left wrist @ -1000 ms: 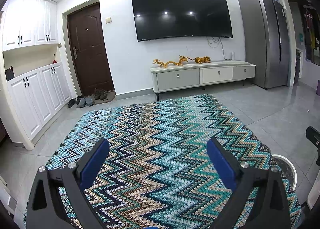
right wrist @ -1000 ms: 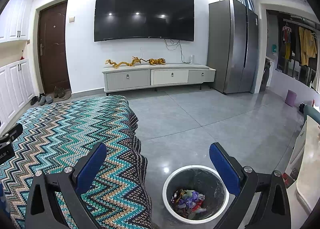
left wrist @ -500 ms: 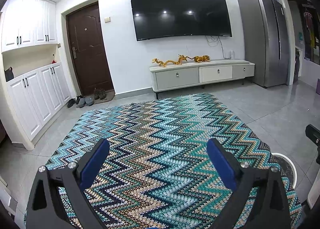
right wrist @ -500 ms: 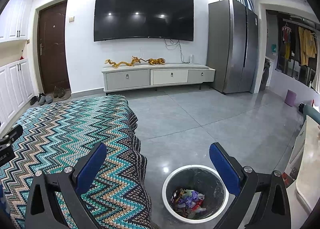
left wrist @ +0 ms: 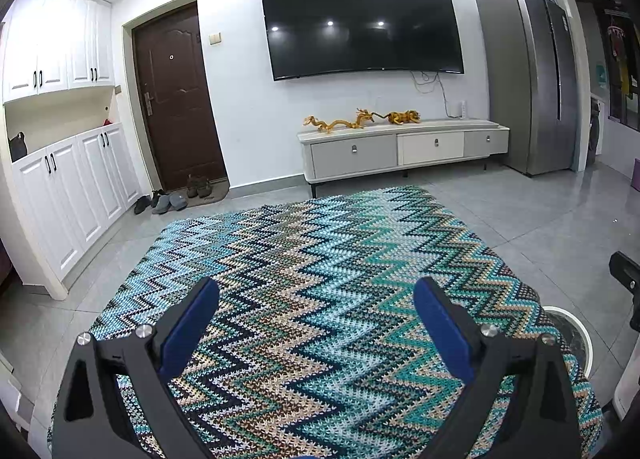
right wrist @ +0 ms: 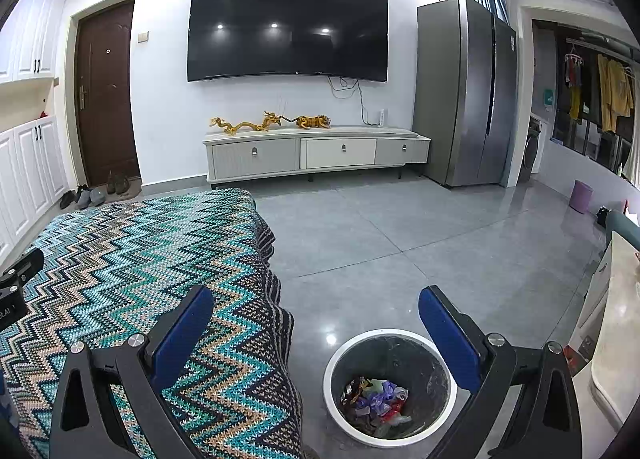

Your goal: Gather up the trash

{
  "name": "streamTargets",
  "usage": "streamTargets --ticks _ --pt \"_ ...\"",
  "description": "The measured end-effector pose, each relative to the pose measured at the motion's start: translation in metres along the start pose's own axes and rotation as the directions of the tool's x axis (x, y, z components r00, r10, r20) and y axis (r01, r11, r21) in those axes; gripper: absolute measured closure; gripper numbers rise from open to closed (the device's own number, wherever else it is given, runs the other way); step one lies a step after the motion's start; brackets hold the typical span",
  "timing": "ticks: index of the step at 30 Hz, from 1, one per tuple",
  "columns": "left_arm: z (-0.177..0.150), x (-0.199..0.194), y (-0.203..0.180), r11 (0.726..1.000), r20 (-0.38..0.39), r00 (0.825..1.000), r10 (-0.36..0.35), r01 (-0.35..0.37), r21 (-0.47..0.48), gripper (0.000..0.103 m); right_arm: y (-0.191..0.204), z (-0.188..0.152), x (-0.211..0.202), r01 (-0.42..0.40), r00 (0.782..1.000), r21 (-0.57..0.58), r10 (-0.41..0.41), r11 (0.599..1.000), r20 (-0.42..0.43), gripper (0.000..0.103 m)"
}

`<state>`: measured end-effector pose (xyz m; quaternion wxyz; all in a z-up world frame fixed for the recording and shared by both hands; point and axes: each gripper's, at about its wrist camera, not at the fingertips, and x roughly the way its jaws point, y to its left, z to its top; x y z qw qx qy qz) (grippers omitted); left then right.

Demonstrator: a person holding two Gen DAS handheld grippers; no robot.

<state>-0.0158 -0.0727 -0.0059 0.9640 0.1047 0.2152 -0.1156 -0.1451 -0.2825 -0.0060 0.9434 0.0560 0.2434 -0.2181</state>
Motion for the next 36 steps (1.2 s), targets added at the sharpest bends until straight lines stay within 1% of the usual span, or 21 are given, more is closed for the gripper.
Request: streamTargets --ticks 36 --pt "-0.0042 0.0017 0.0007 1.000 -0.008 1.000 0.001 -0.001 0.000 0.005 -0.0023 -0.0016 -0.0017 0.005 1.000 0.000 -0.005 1.000 0.002 0.000"
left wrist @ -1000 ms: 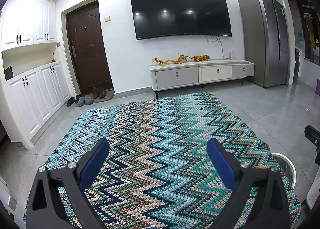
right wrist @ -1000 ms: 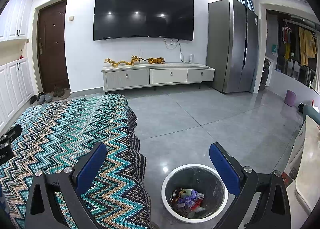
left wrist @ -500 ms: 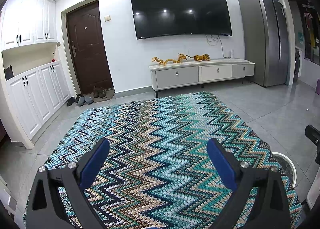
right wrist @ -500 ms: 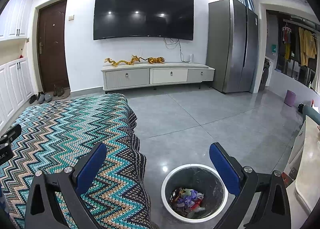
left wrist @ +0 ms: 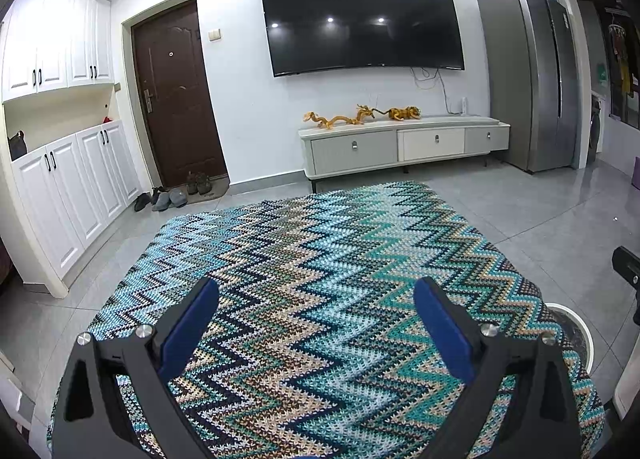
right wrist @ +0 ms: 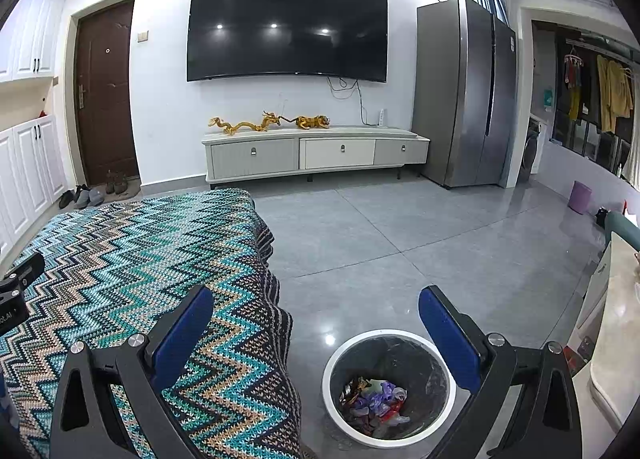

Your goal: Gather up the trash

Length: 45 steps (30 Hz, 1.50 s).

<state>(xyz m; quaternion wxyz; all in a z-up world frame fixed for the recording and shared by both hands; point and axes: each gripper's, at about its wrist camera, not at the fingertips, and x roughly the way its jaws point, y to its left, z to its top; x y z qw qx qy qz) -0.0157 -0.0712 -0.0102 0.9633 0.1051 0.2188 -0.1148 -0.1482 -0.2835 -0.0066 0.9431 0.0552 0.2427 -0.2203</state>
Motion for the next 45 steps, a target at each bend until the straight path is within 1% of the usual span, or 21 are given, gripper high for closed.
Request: streamTargets --ticks 26,45 --pt "-0.0017 0.0021 0.0016 1.000 -0.002 1.000 0.000 0.000 -0.001 0.005 0.0013 -0.0014 0.0032 0.000 1.000 -0.005 0.000 1.000 -0.005 0.000" --pt "0.0002 0.0035 0.0076 1.000 -0.008 1.000 0.010 -0.010 -0.026 0.005 0.0033 -0.0010 0.0062 0.001 1.000 -0.016 -0.001 1.000 -0.012 0.000"
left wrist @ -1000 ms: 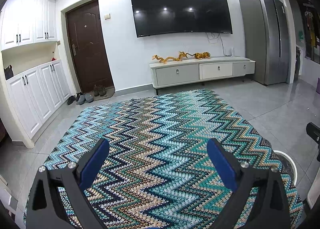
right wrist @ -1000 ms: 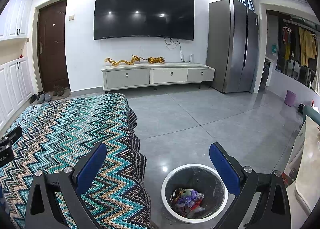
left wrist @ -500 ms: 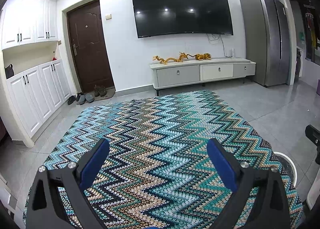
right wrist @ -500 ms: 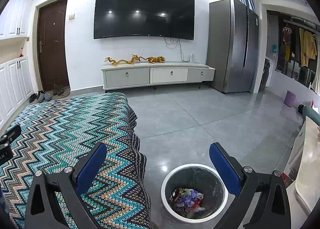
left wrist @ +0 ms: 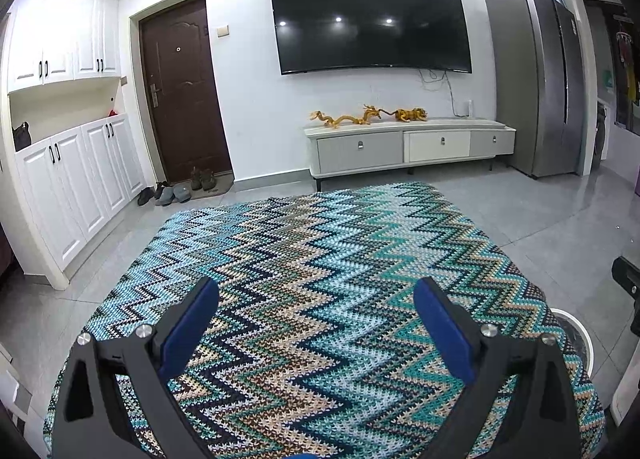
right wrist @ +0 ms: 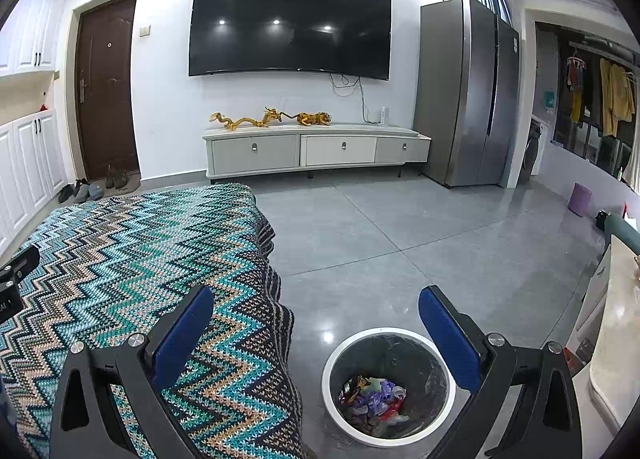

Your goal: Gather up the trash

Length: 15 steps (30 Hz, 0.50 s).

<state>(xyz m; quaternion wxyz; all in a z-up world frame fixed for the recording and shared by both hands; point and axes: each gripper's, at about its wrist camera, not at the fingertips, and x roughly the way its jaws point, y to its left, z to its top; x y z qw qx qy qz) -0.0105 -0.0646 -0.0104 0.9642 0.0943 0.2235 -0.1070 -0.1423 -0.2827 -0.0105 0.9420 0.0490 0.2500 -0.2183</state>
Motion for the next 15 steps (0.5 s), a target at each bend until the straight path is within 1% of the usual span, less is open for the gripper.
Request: streamTargets --ticks 15 --pt "-0.0002 0.0002 0.0001 1.000 -0.001 1.000 0.000 0.000 0.000 0.005 0.0006 -0.0003 0.0010 -0.001 1.000 -0.004 0.001 1.000 -0.003 0.000"
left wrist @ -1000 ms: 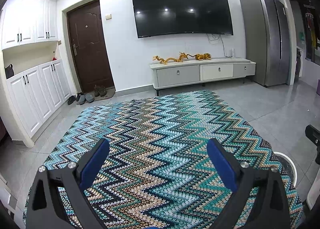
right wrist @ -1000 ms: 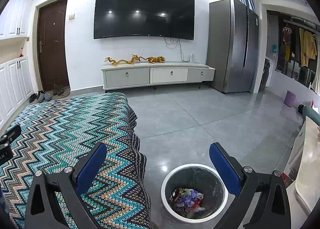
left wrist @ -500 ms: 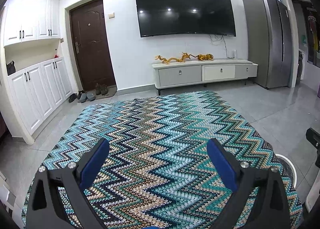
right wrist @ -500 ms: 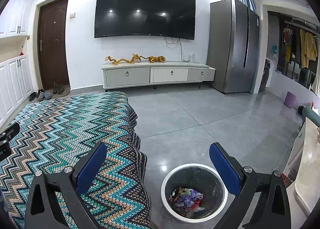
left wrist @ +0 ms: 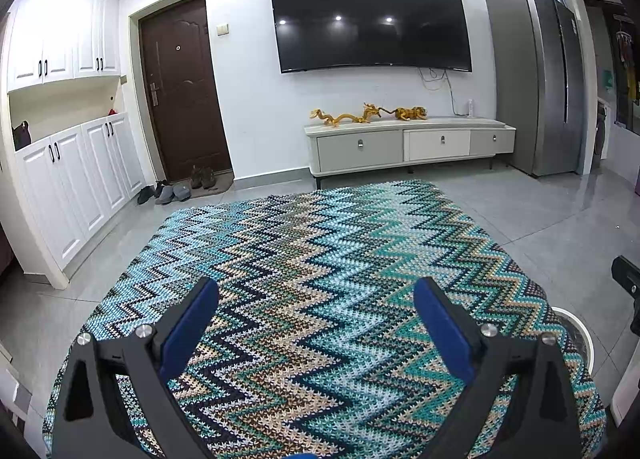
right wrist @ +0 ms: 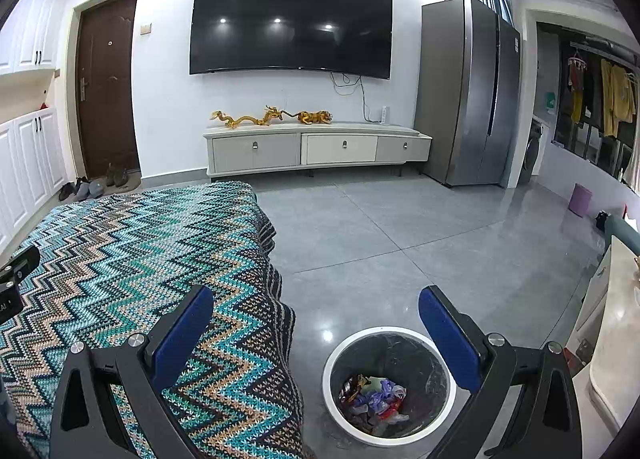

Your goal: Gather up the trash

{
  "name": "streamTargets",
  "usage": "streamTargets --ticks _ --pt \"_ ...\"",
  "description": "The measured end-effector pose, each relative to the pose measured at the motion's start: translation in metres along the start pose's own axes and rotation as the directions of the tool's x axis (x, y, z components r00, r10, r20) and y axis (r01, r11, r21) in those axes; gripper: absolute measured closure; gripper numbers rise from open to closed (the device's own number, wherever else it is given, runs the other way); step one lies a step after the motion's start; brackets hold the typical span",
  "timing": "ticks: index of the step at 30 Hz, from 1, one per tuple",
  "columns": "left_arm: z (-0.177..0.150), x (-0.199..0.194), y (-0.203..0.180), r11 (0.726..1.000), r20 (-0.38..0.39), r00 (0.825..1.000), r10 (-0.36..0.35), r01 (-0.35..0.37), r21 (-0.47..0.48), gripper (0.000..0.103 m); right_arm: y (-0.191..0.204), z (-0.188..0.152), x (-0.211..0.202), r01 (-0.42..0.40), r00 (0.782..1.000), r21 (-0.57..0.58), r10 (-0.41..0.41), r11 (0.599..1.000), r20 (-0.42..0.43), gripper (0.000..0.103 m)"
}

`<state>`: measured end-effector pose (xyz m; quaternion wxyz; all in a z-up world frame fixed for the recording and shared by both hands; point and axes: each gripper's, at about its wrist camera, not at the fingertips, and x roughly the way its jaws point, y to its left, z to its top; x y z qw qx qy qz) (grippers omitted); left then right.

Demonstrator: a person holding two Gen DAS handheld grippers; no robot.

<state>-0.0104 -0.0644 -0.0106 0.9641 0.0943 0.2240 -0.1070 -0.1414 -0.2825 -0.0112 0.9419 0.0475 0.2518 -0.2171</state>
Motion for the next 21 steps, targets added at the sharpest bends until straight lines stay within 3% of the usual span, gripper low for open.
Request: streamTargets --ticks 21 --pt "-0.0020 -0.0001 0.0012 1.000 -0.002 1.000 0.003 -0.003 -0.002 0.005 0.0002 0.0005 -0.0002 0.001 1.000 -0.002 -0.001 1.000 0.000 0.000"
